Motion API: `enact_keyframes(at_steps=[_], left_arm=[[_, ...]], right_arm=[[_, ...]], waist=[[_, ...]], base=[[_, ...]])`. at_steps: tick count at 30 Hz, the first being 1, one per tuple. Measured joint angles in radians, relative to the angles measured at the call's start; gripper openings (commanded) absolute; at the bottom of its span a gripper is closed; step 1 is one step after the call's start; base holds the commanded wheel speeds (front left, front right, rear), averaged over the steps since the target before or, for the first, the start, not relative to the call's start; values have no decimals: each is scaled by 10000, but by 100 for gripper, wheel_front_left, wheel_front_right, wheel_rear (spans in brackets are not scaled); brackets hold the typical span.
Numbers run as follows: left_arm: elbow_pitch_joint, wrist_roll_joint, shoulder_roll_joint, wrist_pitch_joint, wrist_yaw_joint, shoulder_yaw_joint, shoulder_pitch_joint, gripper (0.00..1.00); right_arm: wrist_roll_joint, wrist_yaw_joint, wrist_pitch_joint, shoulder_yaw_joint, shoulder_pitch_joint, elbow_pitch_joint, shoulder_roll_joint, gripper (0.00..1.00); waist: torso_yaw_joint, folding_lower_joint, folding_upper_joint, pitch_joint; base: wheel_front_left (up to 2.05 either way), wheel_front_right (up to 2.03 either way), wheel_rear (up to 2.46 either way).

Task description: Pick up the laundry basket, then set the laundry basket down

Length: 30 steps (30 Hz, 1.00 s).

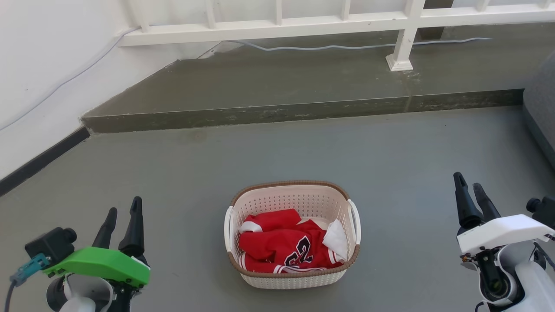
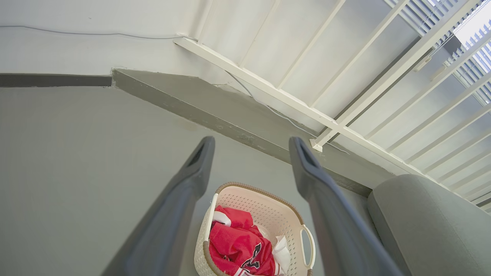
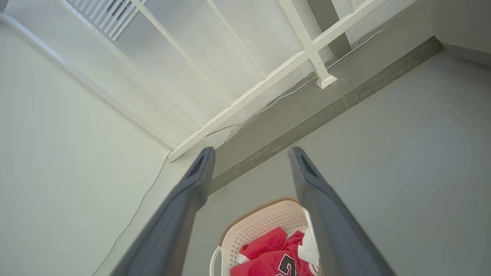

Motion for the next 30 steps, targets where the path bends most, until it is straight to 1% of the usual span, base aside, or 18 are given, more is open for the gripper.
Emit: enact_keyframes(at_steps=[9,10,14,19,22,30], left_arm=[[2,1191,92,-284,188,-395,1,100],[2,1333,105,-339,199,-431,1,100],[0,1837,167,-474,351,-541,1,100],[2,2433,182,-608,370,-748,2,100],[17,2721,184,-700,458,-851,5,100],[119,3655,190,-968,573,-1185,12,100]], right_arm=[[-1112,-176,-288,328,12,144,-100,100],[-1237,-234,-337,366,12,161,-105,100],[-1716,-251,-453,516,13,213,-148,100],[-2330,-336,-604,679,13,257,-165,100],[-2719,-426,-698,802,13,290,-165,100],[-3599,-437,-947,1074,12,420,-182,100]], waist=[[-13,0,0,-15],[-16,0,0,-16],[-27,0,0,-23],[-38,0,0,-37],[-38,0,0,-46],[-27,0,0,-68]], base=[[0,0,0],[0,0,0],[0,0,0],[0,0,0],[0,0,0],[0,0,0]])
